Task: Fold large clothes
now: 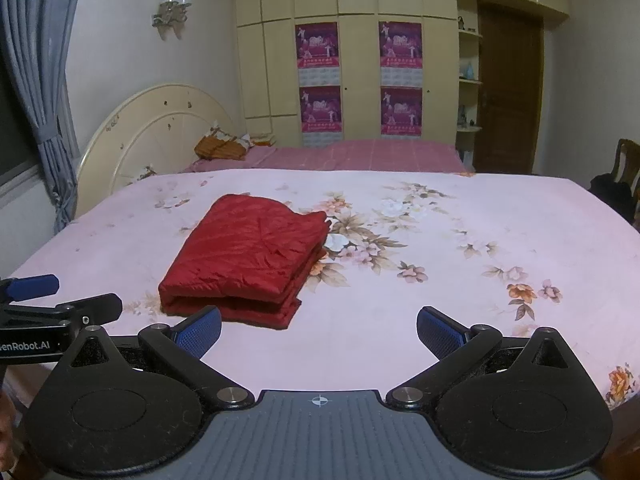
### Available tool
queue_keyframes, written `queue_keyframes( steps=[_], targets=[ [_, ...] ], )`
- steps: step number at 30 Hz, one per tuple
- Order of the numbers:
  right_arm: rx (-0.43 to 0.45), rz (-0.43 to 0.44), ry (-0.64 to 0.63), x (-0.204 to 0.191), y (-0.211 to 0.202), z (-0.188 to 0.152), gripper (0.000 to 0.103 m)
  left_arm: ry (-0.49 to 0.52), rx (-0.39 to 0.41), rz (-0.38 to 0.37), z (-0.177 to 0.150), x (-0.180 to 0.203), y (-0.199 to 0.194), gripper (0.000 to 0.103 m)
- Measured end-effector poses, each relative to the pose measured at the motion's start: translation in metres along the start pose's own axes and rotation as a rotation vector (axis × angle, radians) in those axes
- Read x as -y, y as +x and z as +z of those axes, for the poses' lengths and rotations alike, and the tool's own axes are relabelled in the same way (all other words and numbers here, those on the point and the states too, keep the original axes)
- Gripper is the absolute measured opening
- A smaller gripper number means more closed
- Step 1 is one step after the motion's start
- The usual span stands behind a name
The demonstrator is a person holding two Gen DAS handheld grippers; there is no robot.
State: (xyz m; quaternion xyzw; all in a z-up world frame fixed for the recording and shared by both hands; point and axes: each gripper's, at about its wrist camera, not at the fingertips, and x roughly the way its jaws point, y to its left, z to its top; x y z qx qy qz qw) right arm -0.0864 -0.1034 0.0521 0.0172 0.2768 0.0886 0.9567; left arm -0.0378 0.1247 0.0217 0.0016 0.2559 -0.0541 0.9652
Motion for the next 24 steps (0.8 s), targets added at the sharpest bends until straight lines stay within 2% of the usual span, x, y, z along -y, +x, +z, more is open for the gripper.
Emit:
queue_keyframes(
  steps=[24],
  targets=[
    [-0.009,0.004,-0.005,0.0024,0.0052,0.0005,0.103,0.002,-0.001,0.002,0.0000,-0.0012,0.0032,0.103]
  ],
)
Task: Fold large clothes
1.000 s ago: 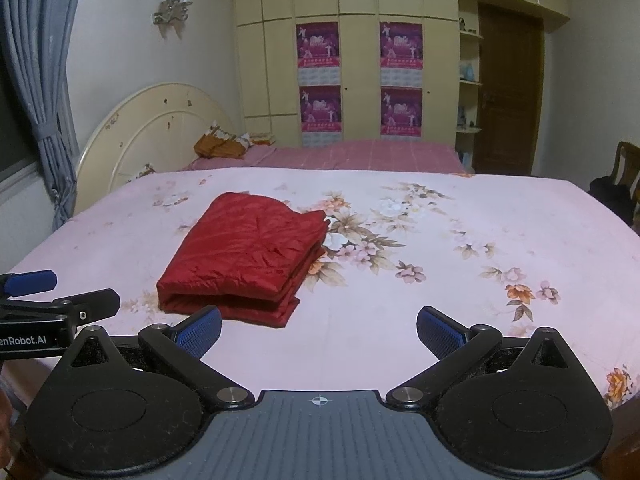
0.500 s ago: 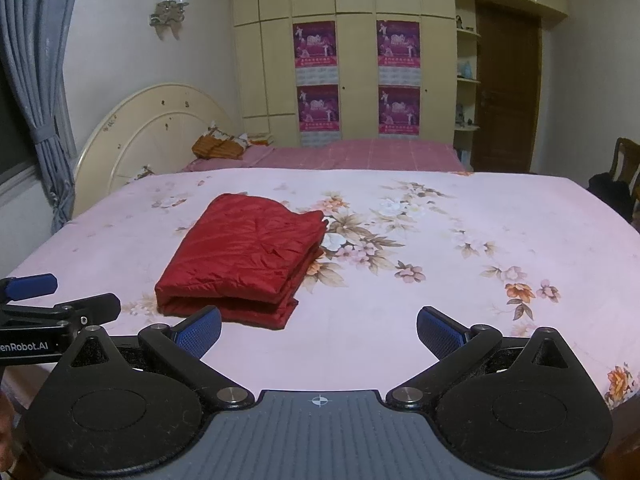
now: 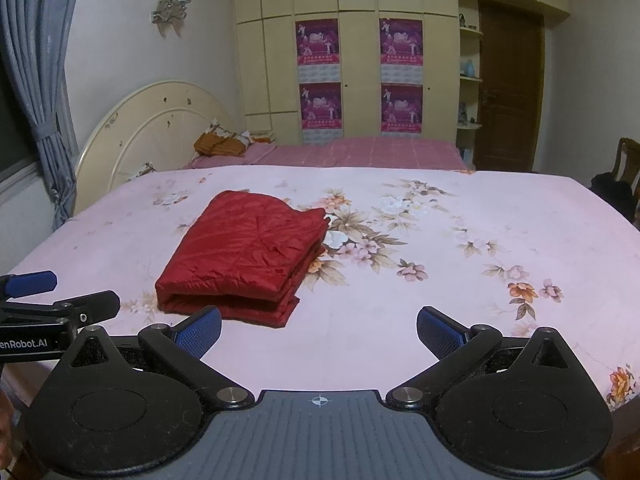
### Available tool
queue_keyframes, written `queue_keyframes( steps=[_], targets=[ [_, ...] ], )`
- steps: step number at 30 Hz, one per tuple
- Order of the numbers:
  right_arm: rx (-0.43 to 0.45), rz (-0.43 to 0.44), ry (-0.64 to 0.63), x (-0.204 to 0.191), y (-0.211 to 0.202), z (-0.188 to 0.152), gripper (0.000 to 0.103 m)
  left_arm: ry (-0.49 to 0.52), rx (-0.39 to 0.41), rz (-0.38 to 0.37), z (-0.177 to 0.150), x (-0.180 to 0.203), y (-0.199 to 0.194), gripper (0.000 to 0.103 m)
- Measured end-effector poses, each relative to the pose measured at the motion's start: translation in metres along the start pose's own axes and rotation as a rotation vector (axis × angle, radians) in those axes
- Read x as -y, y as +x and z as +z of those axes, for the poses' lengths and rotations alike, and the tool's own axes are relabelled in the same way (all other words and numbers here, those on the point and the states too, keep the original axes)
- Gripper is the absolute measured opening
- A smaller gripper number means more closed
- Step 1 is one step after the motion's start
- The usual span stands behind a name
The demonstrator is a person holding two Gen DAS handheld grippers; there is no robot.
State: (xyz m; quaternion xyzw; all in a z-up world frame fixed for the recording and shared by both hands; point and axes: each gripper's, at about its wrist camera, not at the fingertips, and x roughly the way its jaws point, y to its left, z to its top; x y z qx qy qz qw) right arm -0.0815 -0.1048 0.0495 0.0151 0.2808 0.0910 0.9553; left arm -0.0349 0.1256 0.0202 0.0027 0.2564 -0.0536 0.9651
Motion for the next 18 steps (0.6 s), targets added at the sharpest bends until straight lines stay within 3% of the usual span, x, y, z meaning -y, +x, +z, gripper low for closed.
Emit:
queue_keyframes(
  steps=[18],
  targets=[
    [0.003,0.009,-0.006,0.0003,-0.0001,0.0012,0.103,0.018,0.015,0.012,-0.0003,-0.0042,-0.0017,0.103]
  ],
)
